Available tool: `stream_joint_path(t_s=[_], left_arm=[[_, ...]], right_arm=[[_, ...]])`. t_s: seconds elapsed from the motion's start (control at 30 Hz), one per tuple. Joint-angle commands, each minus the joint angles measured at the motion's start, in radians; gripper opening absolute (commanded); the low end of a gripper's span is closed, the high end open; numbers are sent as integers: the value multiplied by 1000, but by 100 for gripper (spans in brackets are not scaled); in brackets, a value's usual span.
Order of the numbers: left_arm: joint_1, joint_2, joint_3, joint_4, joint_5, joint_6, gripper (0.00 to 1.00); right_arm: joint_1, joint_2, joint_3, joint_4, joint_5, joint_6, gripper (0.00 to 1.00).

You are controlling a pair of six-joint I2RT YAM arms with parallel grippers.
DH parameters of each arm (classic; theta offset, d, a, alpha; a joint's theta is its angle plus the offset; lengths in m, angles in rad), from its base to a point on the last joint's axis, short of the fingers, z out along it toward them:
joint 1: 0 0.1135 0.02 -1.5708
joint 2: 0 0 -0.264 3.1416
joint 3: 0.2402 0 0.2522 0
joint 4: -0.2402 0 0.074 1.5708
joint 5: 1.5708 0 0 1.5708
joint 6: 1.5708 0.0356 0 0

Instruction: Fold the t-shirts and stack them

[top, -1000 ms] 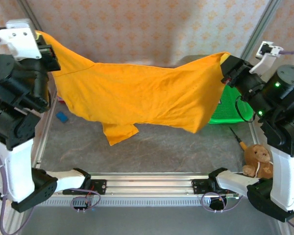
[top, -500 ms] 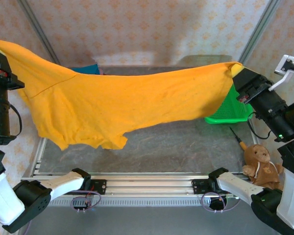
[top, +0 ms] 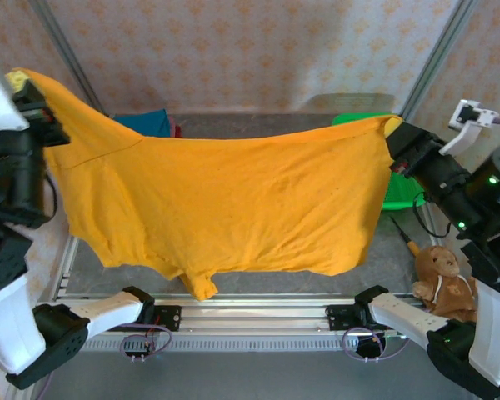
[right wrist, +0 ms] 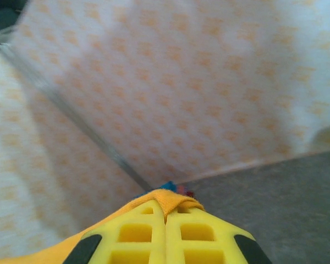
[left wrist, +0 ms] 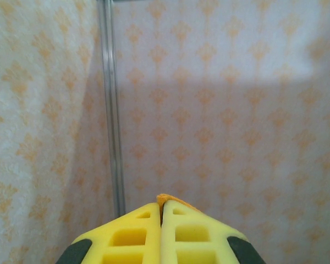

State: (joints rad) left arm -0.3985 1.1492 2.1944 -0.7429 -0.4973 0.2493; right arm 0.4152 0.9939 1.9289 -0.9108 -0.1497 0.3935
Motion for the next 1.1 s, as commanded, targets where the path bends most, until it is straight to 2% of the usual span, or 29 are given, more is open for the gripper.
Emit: stream_joint_path(t_s=[0.0, 0.1, 0.23, 0.37, 0.57, 0.6, 0.63, 0.67, 0.73, 0.77, 0.87, 1.07], left_arm=[[7, 137, -66, 5, -100, 92, 0], [13, 259, -133, 63, -125, 147, 0], [54, 449, -139, 137, -79, 152, 0], [101, 701, 6, 113, -46, 130, 0], [140, 1099, 287, 109, -34, 113, 0], [145, 1134, 295, 137, -37, 103, 0], [148, 1165, 295, 159, -27, 102, 10], [148, 1187, 298, 166, -28, 109, 32], [147, 1210, 323, 134, -40, 85, 90], [147, 1205, 319, 119, -48, 66, 100], [147, 1164, 313, 40, -38, 27, 100], [150, 988, 222, -218, 44, -117, 100]], right_arm=[[-4, 47, -66, -18, 168, -53, 0], [-4, 98, -158, 11, 235, -92, 0], [-7, 184, -295, 97, 326, -137, 0], [-57, 340, -360, 198, 324, -157, 0], [-190, 639, -260, 236, 225, -171, 0], [-201, 693, -218, 216, 213, -179, 9], [-212, 747, -152, 166, 185, -191, 32], [-218, 792, -76, 94, 171, -199, 45], [-219, 857, 65, -41, 182, -212, 57], [-218, 858, 89, -63, 175, -217, 59], [-216, 796, 70, -74, 164, -225, 65], [-186, 621, -57, -141, 124, -173, 68]])
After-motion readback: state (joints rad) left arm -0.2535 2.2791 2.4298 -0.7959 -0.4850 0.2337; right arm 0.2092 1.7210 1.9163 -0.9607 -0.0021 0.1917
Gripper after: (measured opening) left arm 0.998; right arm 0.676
